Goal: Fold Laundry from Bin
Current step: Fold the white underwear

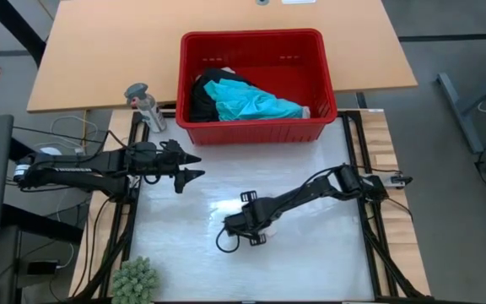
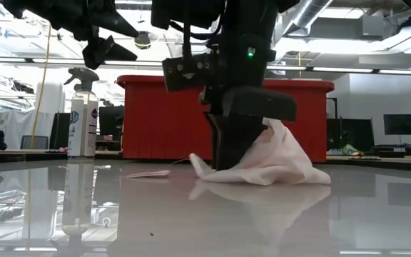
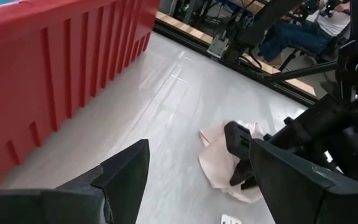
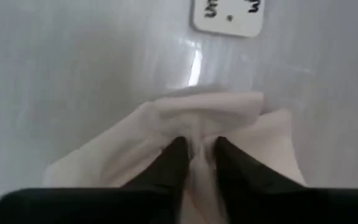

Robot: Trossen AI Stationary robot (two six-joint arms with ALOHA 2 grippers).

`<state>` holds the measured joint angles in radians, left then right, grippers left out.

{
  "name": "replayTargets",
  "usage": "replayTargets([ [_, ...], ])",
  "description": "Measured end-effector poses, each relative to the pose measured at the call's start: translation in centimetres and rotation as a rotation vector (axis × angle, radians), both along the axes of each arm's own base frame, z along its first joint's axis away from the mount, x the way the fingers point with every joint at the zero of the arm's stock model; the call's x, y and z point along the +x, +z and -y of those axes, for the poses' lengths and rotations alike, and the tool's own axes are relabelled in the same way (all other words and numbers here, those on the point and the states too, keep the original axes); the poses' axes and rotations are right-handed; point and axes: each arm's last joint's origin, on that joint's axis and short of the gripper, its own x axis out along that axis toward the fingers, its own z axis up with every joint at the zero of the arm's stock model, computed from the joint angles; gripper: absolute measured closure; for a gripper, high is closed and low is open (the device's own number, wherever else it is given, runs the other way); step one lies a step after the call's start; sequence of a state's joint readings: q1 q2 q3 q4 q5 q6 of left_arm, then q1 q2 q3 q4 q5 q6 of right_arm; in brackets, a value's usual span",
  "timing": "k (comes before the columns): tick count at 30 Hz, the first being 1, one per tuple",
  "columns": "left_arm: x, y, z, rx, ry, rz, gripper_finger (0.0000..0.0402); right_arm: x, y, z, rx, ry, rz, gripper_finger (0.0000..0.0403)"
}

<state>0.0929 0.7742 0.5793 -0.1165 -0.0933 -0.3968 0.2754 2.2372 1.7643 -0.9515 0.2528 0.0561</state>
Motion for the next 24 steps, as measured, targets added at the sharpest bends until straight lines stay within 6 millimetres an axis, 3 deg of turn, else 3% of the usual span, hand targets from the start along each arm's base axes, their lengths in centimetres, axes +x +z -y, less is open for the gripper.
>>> replayTargets([
  [4, 0.0, 0.0, 0.0, 0.001, 0.0, 0.0, 0.0136, 0.2, 1.4, 0.1, -0.013, -0.004, 0.006, 0.0381],
  [7, 0.0, 0.0, 0.0, 0.001, 0.0, 0.0, 0.0136, 0.6, 2.5, 0.0, -0.004, -0.004, 0.029, 0.0378],
  [12, 0.0, 0.0, 0.0, 0.018, -0.005, -0.003, 0.0136, 1.3, 4.0, 0.1, 0.017, -0.031, 0.088, 0.0296],
  [19, 0.0, 0.0, 0.0, 0.019, -0.005, -0.003, 0.0136, 1.3, 4.1, 1.0, 0.088, -0.095, 0.062, 0.0173],
  [24, 0.0, 0.0, 0.0, 0.019, -0.005, -0.003, 0.0136, 1.1, 4.0, 1.1, 0.092, -0.089, 0.029, 0.0145],
])
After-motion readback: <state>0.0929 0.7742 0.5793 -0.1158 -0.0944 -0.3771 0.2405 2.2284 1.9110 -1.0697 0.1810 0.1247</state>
